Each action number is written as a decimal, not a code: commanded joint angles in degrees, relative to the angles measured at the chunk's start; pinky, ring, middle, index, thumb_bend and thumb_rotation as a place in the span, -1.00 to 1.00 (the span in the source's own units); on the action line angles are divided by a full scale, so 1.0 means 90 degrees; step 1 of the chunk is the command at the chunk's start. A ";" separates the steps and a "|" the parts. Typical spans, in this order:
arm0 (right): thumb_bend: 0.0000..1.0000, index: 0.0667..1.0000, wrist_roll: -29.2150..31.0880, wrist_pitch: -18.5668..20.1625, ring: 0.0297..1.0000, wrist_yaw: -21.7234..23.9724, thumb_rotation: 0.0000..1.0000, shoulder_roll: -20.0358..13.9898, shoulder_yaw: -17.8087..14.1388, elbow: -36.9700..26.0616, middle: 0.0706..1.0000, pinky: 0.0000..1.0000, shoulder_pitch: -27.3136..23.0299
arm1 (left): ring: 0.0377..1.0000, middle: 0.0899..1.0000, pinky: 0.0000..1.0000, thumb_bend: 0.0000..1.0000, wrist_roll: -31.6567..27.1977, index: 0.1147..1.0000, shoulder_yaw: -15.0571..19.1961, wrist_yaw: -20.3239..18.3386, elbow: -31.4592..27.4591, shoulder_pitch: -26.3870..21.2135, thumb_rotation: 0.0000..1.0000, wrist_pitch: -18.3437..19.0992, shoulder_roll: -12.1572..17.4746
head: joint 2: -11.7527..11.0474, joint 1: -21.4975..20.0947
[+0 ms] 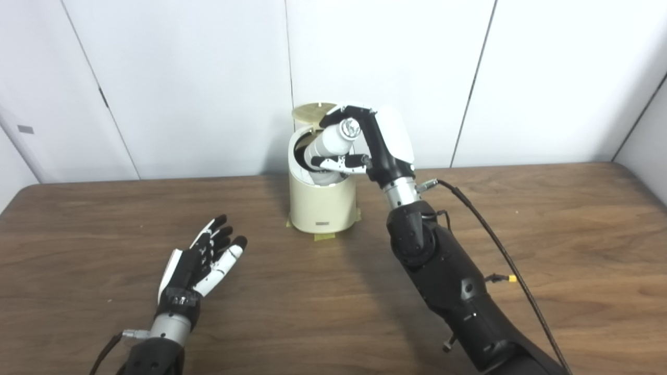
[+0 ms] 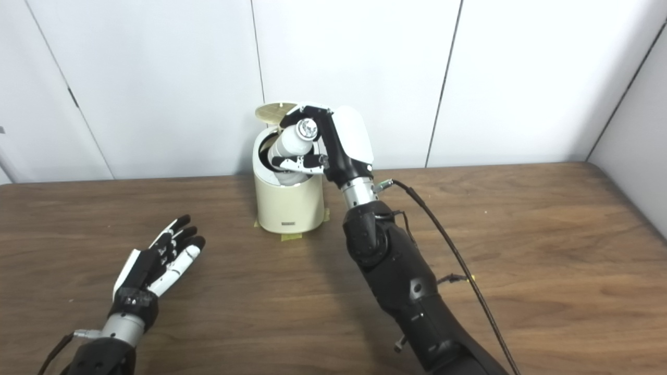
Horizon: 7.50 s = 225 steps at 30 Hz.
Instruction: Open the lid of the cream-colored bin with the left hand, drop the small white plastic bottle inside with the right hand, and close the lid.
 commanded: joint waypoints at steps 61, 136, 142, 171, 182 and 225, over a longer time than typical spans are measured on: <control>0.16 0.63 0.3615 0.3028 0.60 0.3178 0.20 -0.0385 -0.1457 -0.3951 0.63 0.38 0.2702 | 0.76 0.81 0.79 0.12 -0.0180 0.91 0.0072 -0.0048 0.0290 -0.0990 0.16 -0.0226 -0.0001 | 0.0078 0.0013; 0.19 0.87 0.3837 -0.0121 0.78 0.2605 0.84 0.0085 -0.1750 -0.2539 0.77 0.65 0.4279 | 0.51 0.52 0.38 -0.01 0.3964 0.51 -0.2999 -0.1497 0.2235 -0.5396 1.00 -0.1590 0.1376 | -0.0005 0.0506; 0.19 0.88 0.3887 -0.0082 0.78 0.2602 0.83 0.0087 -0.1754 -0.2518 0.77 0.65 0.4286 | 0.59 0.58 0.46 -0.04 0.4390 0.54 -0.3091 -0.1710 0.1969 -0.5259 1.00 -0.1787 0.1473 | 0.0027 0.0491; 0.17 0.91 0.4071 0.0142 0.72 0.2579 0.68 0.0079 -0.1820 -0.2823 0.73 0.64 0.4387 | 0.73 0.70 0.74 0.02 0.4916 0.71 -0.3167 -0.3039 0.1658 -0.4444 1.00 -0.1750 0.1682 | 0.0151 0.0316; 0.15 0.90 0.4034 0.0240 0.70 0.2546 0.68 0.0074 -0.1833 -0.2968 0.72 0.59 0.4478 | 0.82 0.80 0.92 0.01 0.5154 0.85 -0.3340 -0.3119 0.1910 -0.4358 1.00 -0.1855 0.1675 | 0.0177 0.0219; 0.17 0.88 0.4027 0.0359 0.66 0.2481 0.65 0.0147 -0.1749 -0.3014 0.70 0.54 0.4497 | 0.94 1.00 0.77 -0.20 0.2641 0.96 -0.0745 -0.1721 -0.0103 -0.2833 0.71 -0.0992 0.0634 | 0.0313 0.0173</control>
